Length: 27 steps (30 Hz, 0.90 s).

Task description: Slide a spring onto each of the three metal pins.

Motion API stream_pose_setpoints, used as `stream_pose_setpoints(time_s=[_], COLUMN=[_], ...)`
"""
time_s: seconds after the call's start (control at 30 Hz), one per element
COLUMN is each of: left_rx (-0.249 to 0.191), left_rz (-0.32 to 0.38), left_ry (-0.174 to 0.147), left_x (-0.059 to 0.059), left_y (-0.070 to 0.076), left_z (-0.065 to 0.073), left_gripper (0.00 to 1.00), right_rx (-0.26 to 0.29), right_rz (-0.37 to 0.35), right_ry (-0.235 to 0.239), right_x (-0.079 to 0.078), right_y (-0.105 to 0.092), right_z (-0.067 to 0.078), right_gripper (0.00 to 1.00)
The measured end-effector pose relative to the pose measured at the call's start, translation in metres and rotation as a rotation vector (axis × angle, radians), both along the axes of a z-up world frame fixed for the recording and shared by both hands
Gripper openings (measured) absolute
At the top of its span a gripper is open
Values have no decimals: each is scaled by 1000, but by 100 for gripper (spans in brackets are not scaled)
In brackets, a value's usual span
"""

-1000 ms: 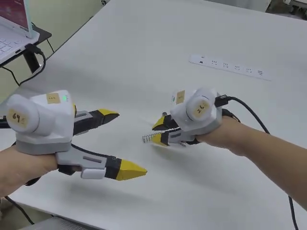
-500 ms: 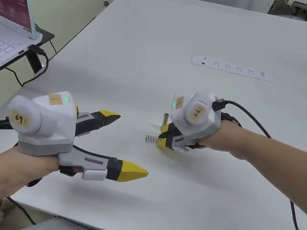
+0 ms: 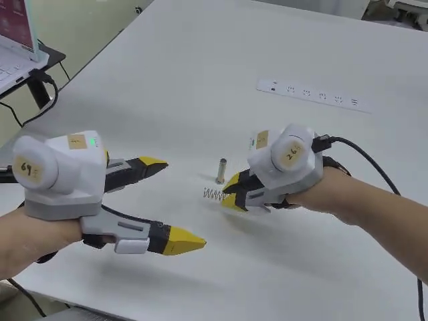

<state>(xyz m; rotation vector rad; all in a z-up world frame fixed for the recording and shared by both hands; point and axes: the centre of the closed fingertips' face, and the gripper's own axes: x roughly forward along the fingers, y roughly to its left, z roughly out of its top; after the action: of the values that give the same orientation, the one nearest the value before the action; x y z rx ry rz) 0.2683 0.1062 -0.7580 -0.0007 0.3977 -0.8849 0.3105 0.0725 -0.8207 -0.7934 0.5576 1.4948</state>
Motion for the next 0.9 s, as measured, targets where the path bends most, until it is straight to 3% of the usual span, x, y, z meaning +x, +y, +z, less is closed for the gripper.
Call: stream_pose_setpoints(time_s=[0.6,0.9], left_rx=[2,4], left_rz=[-74,-122], left_ry=[0,8], left_x=[3,1], left_y=[-26,-37], left_z=[3,0], left_gripper=[85,77], right_rx=[-1,-16], right_rz=[-59,-66], right_ry=[10,13], right_x=[-13,-22], right_y=[-56,-76], right_z=[21,21], right_gripper=[8,8])
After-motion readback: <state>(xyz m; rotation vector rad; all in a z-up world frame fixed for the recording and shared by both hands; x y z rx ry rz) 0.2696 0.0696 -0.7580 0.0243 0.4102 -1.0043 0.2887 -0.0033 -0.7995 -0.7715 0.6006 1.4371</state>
